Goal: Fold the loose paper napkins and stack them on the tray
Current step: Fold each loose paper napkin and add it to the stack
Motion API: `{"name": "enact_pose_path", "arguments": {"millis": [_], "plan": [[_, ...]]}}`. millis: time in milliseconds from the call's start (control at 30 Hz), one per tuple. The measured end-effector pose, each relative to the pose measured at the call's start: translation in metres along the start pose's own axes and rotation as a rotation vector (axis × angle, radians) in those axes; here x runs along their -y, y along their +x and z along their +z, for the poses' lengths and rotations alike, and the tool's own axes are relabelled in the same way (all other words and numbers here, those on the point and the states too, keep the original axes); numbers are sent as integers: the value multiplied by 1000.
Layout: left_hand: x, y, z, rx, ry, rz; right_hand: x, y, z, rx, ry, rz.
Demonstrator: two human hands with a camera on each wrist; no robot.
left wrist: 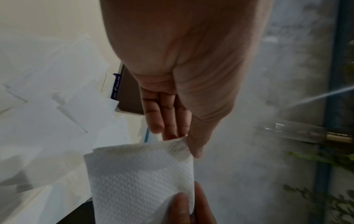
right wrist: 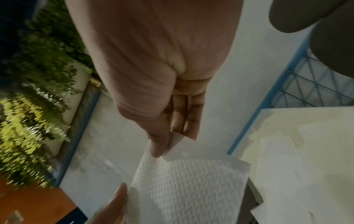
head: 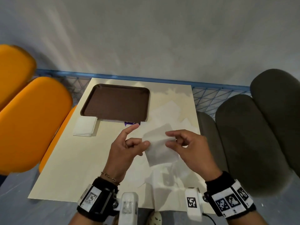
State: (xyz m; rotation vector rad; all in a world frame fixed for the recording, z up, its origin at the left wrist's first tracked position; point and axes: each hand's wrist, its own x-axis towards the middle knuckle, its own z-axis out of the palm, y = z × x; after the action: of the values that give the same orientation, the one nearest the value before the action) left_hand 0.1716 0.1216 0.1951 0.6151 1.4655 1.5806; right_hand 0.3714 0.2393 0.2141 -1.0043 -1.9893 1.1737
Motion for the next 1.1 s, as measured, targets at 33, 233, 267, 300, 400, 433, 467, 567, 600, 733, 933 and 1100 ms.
{"name": "enact_pose_path", "arguments": {"millis": [33,233,267,300,400,433,467,567,600,733,933,1100], "plan": [[-3,-2,-3,21,3,23,5,1,1,-10,-25,-37],[-13,-7,-18,11,307,200,27,11,11,-22,-248,-276],[-15,-6,-21,-11,343,230,29,13,13,-18,-284,-290],[-17,-5,-24,-27,370,253,32,15,15,-13,-314,-292],[-22,1,-35,-61,424,275,38,21,20,32,-349,-255],[-24,3,-39,-59,440,282,40,24,21,55,-362,-241],[-26,5,-43,-50,458,290,42,27,22,78,-382,-226],[-30,13,-59,-12,536,315,52,35,27,158,-451,-140],[-32,16,-65,0,574,324,56,38,29,197,-440,-100],[-46,28,-81,113,501,214,72,56,42,344,-192,44],[-52,48,-97,47,103,-48,84,80,79,338,191,286],[-46,64,-119,-54,-39,-162,67,91,112,436,242,422]]}}
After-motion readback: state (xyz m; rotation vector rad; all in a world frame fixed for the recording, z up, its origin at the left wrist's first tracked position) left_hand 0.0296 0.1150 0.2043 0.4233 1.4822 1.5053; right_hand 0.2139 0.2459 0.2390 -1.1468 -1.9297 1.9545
